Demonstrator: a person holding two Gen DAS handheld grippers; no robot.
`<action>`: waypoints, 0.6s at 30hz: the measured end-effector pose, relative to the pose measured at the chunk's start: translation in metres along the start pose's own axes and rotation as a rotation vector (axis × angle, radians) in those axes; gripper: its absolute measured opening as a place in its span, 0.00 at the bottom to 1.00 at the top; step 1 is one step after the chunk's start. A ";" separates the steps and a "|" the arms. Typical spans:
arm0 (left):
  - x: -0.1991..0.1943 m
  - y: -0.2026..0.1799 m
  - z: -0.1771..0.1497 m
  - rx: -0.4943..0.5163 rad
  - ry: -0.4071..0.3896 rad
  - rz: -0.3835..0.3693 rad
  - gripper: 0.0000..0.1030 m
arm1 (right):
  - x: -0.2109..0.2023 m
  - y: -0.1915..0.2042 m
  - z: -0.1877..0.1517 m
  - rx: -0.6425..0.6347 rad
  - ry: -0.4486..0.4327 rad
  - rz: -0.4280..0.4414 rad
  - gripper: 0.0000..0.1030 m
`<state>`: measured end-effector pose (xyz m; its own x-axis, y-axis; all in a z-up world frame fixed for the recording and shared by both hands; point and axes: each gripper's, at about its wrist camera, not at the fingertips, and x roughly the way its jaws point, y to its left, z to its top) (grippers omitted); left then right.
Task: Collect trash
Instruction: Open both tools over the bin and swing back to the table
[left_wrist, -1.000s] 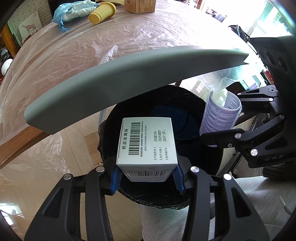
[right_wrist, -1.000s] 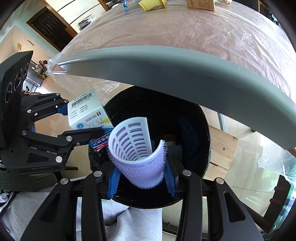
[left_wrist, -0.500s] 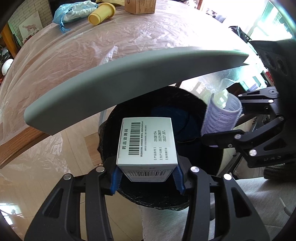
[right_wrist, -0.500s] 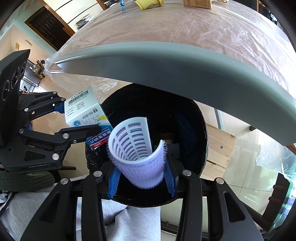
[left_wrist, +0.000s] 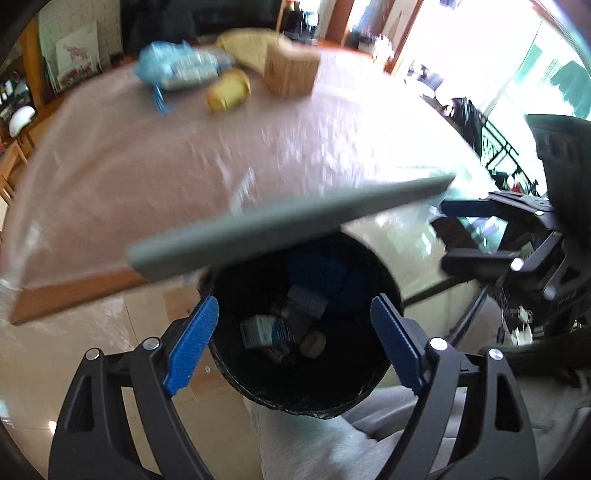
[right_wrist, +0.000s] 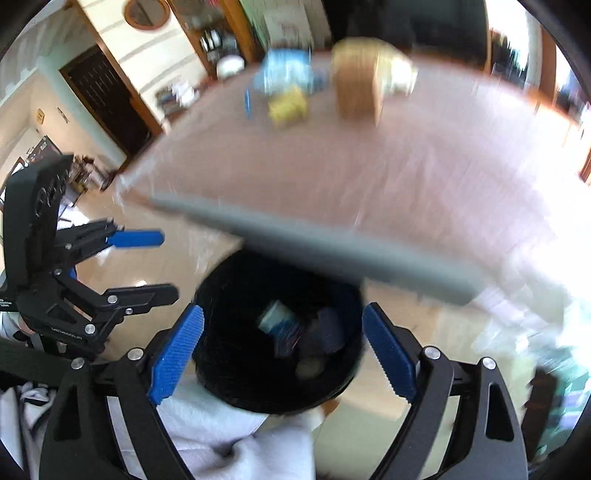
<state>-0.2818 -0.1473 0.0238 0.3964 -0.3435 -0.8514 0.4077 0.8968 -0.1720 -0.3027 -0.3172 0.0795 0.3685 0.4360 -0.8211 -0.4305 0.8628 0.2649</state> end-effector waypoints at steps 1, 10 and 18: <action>-0.016 0.001 0.007 -0.002 -0.055 0.028 0.83 | -0.020 0.003 0.008 -0.027 -0.075 -0.044 0.85; -0.137 0.003 0.067 -0.086 -0.715 0.340 0.98 | -0.143 0.018 0.072 -0.057 -0.746 -0.313 0.96; -0.106 0.045 0.116 -0.221 -0.561 0.266 0.98 | -0.089 -0.008 0.142 -0.008 -0.522 -0.325 0.96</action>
<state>-0.2098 -0.1028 0.1636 0.8533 -0.1418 -0.5018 0.0815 0.9868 -0.1403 -0.2149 -0.3260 0.2225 0.8361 0.2201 -0.5024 -0.2338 0.9716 0.0365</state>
